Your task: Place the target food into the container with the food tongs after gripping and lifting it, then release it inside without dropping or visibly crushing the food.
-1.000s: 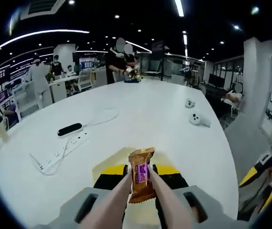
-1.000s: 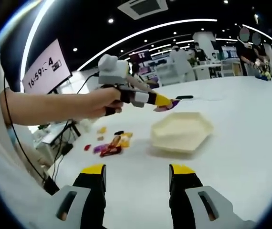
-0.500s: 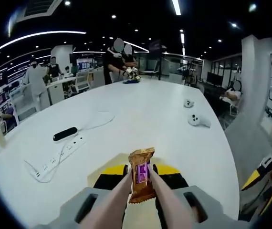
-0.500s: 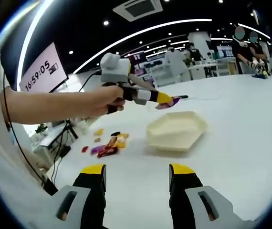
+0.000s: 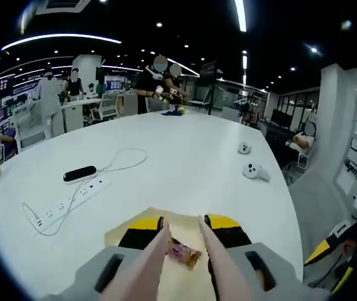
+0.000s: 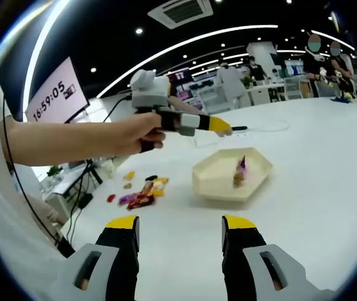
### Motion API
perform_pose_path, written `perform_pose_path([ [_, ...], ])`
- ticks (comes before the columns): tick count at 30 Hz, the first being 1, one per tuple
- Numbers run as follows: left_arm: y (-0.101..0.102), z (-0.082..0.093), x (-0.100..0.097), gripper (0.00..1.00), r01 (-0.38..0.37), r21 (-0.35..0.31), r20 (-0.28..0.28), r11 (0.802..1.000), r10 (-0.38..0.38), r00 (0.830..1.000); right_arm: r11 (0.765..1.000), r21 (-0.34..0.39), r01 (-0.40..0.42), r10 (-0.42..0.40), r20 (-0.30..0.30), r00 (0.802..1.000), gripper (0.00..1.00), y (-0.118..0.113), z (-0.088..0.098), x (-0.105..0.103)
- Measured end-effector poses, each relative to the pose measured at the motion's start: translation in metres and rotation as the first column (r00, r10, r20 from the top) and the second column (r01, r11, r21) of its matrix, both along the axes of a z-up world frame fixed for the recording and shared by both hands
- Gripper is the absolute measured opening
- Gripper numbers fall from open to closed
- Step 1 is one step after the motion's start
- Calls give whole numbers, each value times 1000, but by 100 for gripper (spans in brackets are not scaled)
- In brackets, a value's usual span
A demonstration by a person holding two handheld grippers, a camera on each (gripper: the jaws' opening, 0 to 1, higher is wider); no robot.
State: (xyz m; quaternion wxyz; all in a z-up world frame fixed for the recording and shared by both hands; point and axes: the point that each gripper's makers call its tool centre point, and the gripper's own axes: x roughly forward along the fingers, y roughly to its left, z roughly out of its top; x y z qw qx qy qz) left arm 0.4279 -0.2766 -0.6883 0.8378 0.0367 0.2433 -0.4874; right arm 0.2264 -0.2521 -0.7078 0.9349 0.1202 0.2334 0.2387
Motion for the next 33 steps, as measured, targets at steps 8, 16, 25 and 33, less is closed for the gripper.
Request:
perform_pose_path([
  [8,10,7,-4,26,-28,-13,-1,1000,28,1000,1000,13,-6,6,7,1000,53,2,0,2],
  [16,29,10,-9,25,-92,-28,-6,995,92,996,998,34,-48,47,20,999,53,9,2,7],
  [25,53,31,-27,25,-102,-84,-2,991,102,995,998,54,22,-24,29,999,53,6,16,13],
  [33,81,41,-39,25,-116,-113,3,987,117,993,998,53,23,-23,2,1000,54,17,9,18],
])
